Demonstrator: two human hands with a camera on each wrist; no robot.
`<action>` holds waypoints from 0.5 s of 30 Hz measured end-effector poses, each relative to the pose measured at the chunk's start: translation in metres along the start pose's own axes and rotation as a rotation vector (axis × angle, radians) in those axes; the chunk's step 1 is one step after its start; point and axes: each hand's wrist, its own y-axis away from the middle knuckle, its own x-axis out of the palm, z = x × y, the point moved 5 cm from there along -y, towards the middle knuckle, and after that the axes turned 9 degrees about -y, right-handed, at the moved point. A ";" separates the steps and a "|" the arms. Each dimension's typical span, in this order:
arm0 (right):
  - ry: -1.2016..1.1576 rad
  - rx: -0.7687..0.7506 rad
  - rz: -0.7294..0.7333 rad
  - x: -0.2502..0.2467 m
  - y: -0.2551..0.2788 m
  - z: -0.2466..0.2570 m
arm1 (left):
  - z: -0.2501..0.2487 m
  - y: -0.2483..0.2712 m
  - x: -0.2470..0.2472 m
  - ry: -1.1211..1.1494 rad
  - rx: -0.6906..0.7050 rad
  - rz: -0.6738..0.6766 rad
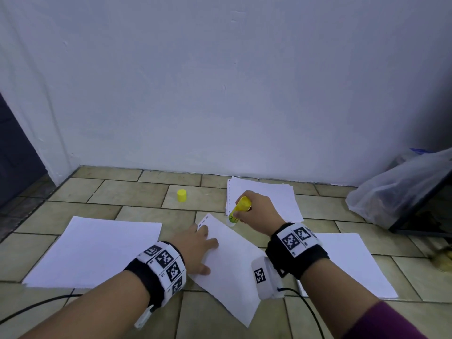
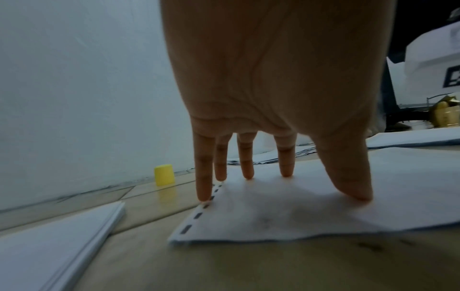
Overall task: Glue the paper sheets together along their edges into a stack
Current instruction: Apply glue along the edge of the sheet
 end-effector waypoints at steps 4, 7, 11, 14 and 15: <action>0.002 -0.031 0.037 0.020 -0.009 0.008 | 0.002 -0.001 0.003 0.032 0.006 -0.003; 0.009 -0.051 0.055 0.036 -0.014 0.013 | 0.002 -0.001 0.003 0.026 -0.009 -0.014; 0.095 -0.043 0.085 0.044 -0.018 0.011 | 0.004 0.002 0.002 0.052 -0.059 -0.059; 0.217 -0.056 0.138 0.035 -0.012 0.008 | 0.006 0.001 0.003 0.082 -0.066 -0.077; 0.249 -0.064 0.156 0.030 -0.009 0.007 | 0.006 0.001 0.003 0.087 -0.066 -0.083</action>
